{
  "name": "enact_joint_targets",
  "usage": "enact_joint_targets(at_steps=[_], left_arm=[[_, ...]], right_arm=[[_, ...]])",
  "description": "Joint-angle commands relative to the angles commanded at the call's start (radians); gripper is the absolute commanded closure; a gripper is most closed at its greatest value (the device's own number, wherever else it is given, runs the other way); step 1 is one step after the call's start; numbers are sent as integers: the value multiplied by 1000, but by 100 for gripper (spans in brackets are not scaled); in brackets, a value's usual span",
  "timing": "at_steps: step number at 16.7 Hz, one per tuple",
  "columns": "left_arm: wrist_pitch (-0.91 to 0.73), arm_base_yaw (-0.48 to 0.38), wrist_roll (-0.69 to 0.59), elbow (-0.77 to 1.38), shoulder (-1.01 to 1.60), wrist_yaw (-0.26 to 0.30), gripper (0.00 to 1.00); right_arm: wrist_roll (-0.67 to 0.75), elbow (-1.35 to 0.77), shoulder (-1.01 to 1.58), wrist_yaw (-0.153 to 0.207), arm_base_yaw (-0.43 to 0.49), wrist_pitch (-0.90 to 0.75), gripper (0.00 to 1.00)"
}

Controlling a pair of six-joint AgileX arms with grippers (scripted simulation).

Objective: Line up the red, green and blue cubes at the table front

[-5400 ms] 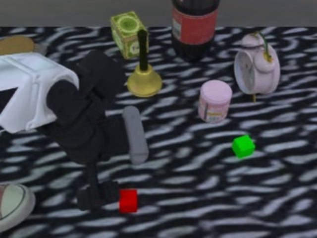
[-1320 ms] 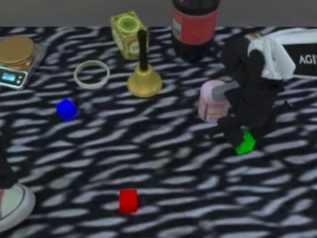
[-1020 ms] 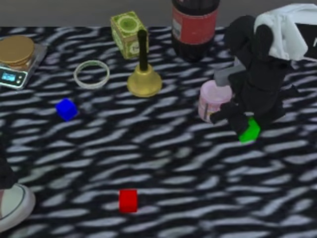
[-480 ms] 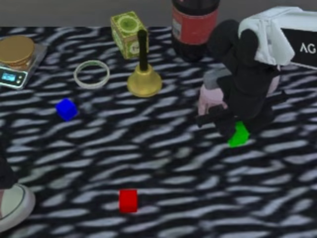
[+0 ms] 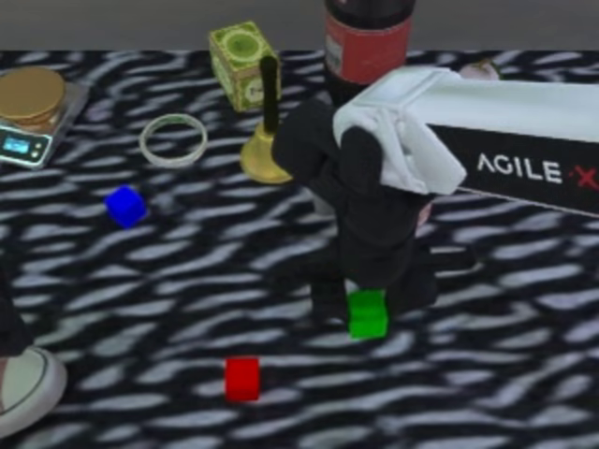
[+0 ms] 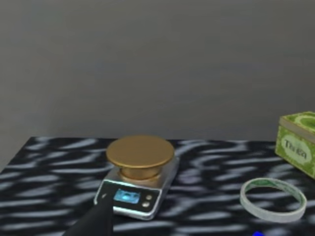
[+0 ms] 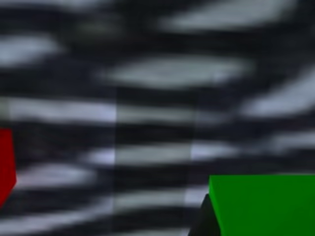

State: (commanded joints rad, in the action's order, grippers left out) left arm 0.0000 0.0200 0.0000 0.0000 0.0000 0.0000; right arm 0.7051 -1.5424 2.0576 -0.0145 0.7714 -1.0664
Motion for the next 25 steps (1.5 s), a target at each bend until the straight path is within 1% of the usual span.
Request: enact_joint_targets(at_steps=[3,5,11,17,19,22,25], left_arm=[[0,0,0,0,0,0,0],[0,0,0,0,0,0,0],[0,0,0,0,0,0,0],[0,0,0,0,0,0,0],[0,0,0,0,0,0,0],[0,0,0,0,0,0,0],[0,0,0,0,0,0,0]], right_arm=[[143,8,-23,-4,86,-5,100],[185,11,-36,-6,115,-4,100],[191,21,-27,-4,115,15,100],[194,140,47,-6,120,212,100],[195,159,60,-7,122,241,100],[195,159,60,-7,122,241,100],[195,159,60,-7,122,241,77]])
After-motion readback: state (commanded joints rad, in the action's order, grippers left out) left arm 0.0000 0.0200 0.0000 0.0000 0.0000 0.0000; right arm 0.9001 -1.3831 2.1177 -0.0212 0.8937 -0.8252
